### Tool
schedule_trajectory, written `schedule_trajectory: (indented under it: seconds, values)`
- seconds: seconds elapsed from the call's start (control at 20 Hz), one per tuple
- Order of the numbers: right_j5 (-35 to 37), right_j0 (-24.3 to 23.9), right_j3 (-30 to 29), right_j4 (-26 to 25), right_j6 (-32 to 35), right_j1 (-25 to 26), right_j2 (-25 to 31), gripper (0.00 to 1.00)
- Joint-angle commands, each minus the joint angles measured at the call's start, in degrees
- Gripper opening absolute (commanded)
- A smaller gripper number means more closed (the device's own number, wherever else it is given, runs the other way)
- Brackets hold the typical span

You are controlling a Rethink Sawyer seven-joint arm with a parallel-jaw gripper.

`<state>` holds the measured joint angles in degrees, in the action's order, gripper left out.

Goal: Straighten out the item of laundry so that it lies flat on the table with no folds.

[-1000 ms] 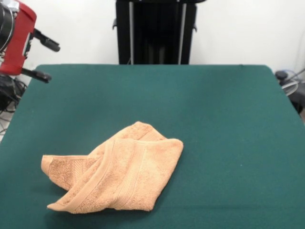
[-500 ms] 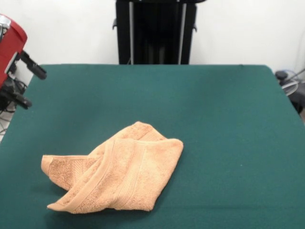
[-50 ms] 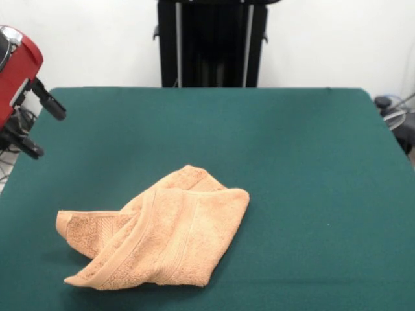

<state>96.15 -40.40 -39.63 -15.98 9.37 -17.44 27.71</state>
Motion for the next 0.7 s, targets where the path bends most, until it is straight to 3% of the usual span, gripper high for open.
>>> schedule_trajectory:
  seconds: [0.05, 0.7]
  values:
    - [-8.1, 1.9, -8.6, 1.7, 17.1, -0.1, -1.9, 1.00]
    - [-20.9, 1.6, -17.3, 2.7, 18.3, -3.8, -3.6, 1.00]
